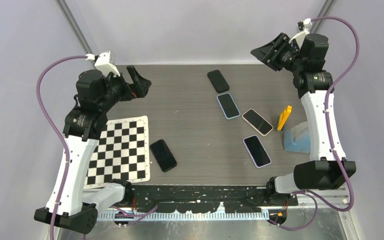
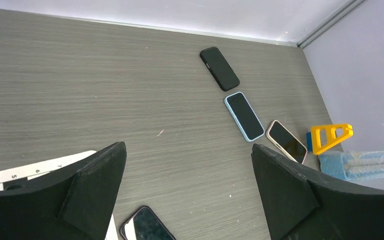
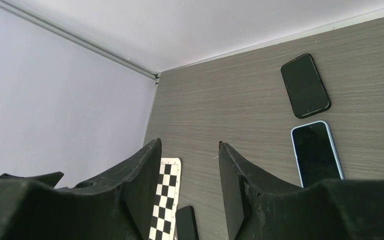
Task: Take the phone out of the phone case
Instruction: Pick up the phone at the center of the board.
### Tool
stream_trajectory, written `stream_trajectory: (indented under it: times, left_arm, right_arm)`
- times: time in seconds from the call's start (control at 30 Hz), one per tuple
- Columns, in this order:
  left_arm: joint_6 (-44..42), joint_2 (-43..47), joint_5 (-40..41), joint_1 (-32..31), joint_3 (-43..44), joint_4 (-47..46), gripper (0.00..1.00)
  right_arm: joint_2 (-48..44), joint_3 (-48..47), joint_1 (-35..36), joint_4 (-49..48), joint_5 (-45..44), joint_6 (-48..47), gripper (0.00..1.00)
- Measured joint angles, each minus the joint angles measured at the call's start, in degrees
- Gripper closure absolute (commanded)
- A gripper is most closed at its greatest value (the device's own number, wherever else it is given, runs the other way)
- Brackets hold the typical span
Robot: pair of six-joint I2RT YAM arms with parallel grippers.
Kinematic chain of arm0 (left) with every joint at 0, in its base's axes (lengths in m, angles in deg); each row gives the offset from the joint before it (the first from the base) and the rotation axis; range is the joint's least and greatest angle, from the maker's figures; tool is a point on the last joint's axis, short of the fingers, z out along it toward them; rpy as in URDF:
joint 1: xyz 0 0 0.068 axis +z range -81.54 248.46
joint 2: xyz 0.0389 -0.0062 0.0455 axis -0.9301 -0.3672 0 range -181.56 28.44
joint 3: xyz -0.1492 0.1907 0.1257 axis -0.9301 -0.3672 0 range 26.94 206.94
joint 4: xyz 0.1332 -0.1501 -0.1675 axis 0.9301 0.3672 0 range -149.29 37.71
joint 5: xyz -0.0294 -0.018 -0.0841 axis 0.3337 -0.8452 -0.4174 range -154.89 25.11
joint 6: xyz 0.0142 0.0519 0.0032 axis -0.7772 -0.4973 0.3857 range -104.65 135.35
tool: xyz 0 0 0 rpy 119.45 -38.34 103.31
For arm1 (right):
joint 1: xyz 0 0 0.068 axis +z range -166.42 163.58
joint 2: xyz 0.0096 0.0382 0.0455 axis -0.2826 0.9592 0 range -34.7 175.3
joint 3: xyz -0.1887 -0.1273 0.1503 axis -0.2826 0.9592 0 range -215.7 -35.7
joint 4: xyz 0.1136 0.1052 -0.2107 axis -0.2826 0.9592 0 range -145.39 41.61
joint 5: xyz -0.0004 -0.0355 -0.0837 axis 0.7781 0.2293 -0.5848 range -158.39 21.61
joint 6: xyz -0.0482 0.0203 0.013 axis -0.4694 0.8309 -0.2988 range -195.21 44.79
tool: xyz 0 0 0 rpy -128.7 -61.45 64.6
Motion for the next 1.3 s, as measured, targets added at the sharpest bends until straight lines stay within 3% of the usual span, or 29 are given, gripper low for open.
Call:
stream_trajectory:
  times: [0.2,0.43,0.5,0.53,0.6,0.8,0.97,1.13,1.3]
  left_arm:
    - [2.1,0.8,-0.7,0.0,-4.2,0.0,0.0]
    - [7.0,-0.4,2.3,0.0,-17.0,4.6,0.0]
    - [8.0,-0.2,3.6,0.0,-20.7,6.3,0.0]
    - [8.2,-0.1,3.8,0.1,-22.3,6.8,0.0]
    - [8.7,-0.2,3.8,0.1,-24.5,8.1,0.0]
    - [12.0,-5.3,3.3,0.3,-26.4,12.0,0.0]
    - [18.4,-6.9,0.0,-0.3,-35.2,11.1,0.0]
    - [25.7,-7.1,0.9,-4.2,-41.0,9.4,0.0]
    - [32.2,-7.9,3.3,-8.3,-42.5,4.5,0.02]
  right_arm:
    - [-0.1,0.5,0.0,1.0,-1.7,0.4,0.46]
    - [1.0,-1.9,0.2,10.4,-8.0,-0.5,0.46]
    - [1.0,-1.7,0.5,12.3,-11.0,0.8,0.32]
    - [1.0,-1.7,0.7,12.7,-11.9,1.5,0.11]
    - [0.9,-1.4,1.5,13.0,-13.4,2.8,0.02]
    - [-1.9,2.3,7.7,11.9,-16.0,1.9,0.0]
    - [-2.1,2.4,9.3,13.9,-16.5,1.1,0.0]
    - [-2.0,4.5,8.9,14.5,-8.9,0.5,0.0]
    - [-3.1,13.5,9.0,9.9,-3.3,2.9,0.0]
